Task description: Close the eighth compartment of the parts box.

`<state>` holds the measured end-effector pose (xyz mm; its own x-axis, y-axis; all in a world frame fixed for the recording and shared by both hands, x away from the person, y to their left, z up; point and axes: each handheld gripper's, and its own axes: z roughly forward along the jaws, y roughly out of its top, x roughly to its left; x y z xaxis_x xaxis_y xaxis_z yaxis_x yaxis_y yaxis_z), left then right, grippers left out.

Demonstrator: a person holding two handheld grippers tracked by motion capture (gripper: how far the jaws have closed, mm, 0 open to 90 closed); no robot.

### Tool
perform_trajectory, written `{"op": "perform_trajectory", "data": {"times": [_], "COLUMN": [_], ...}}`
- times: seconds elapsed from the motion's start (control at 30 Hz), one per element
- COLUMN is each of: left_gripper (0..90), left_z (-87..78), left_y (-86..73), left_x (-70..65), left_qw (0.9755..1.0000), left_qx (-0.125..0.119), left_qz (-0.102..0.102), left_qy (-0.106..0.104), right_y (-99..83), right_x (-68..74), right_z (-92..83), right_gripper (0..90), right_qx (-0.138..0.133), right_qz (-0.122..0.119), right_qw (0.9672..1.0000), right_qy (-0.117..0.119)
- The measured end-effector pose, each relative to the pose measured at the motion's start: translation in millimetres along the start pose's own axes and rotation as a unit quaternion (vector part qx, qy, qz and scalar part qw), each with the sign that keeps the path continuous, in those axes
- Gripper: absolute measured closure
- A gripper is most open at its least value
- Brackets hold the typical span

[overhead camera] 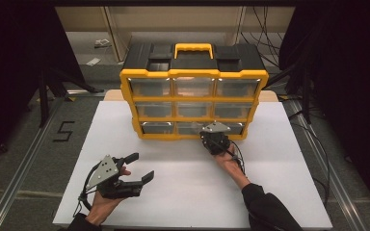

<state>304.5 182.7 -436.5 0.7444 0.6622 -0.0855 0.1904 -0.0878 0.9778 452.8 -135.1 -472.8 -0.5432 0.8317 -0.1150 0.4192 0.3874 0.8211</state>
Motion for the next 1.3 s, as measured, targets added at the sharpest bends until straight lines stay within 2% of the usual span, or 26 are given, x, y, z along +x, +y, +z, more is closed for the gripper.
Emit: {"op": "perform_trajectory", "data": {"times": [0.8,1.07,1.3], "left_gripper": [18.6,18.7,18.6], "left_z": [1.5,0.0,-0.1], "left_y": [-0.5,-1.0,-0.9], "left_x": [0.3,-0.5,-1.2], "left_qw": [1.0,1.0,1.0], "left_qx": [0.003,0.002,0.003], "left_qz": [-0.001,0.0,0.003], "left_qy": [0.0,0.0,-0.002], "right_y": [1.1,1.7,-0.1], "right_x": [-0.9,0.1,-0.5], "right_z": [6.6,6.9,4.9], "right_gripper": [90.0,90.0,90.0], "right_qx": [-0.004,-0.003,0.002], "right_qz": [0.005,0.02,0.022], "right_qw": [1.0,0.9998,0.9997], "right_qy": [-0.006,-0.007,-0.009]}}
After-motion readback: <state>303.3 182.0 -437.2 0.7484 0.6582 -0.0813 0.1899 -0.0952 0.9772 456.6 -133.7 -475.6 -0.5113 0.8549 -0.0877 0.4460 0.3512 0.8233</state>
